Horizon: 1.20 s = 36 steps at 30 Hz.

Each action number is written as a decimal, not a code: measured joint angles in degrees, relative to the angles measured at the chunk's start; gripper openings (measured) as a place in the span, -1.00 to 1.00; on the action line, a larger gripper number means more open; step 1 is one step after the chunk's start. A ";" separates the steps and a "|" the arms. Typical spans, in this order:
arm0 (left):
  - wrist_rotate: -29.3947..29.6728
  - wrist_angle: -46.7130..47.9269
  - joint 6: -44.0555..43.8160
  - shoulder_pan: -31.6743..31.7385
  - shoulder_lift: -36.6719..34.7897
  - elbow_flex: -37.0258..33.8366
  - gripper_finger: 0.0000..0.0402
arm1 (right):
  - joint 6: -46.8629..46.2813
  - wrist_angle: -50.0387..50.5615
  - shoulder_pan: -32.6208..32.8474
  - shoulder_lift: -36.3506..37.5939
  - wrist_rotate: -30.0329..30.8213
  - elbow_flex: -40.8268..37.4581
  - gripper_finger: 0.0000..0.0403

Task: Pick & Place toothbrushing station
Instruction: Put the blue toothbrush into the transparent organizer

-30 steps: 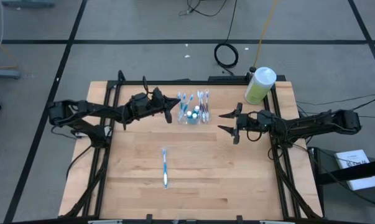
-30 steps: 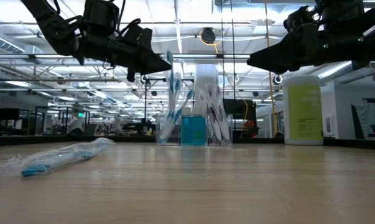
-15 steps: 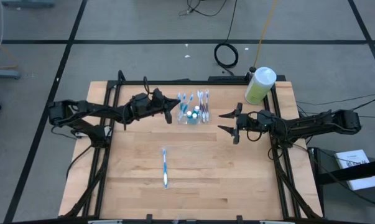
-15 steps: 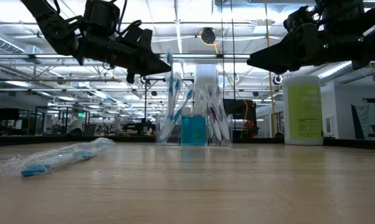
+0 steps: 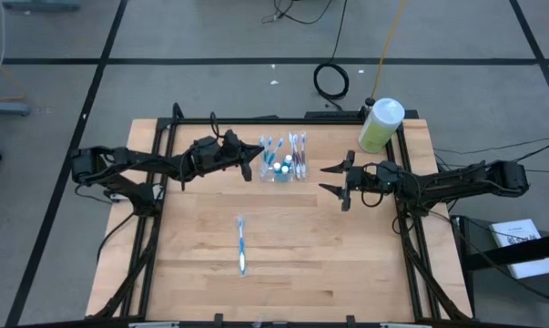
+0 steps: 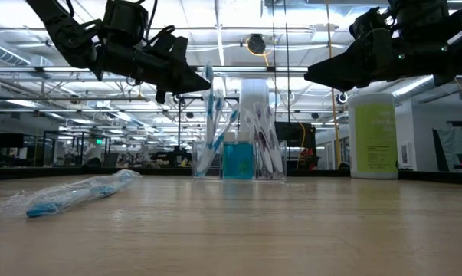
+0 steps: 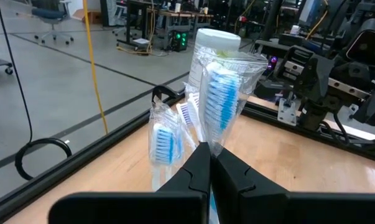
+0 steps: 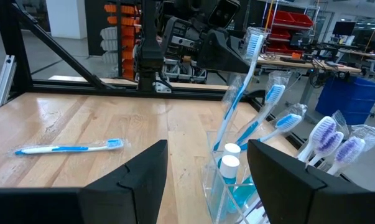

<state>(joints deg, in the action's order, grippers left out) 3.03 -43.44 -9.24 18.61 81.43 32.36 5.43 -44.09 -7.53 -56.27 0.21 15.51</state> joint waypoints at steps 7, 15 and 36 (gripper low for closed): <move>0.02 -0.09 -0.19 0.00 0.00 0.00 -0.98 | -0.02 -0.01 0.00 -0.02 0.00 0.00 0.05; -0.02 -0.20 -0.32 -0.46 0.00 0.00 -0.98 | 0.08 -0.25 0.00 -0.02 0.00 0.00 0.05; 0.07 -1.34 -0.12 -1.14 0.05 -0.02 -0.98 | 0.20 -0.25 0.00 -0.02 0.00 0.00 0.05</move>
<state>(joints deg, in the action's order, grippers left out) 3.10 -44.78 -9.37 17.47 81.48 32.34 5.63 -44.34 -7.53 -56.29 0.21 15.51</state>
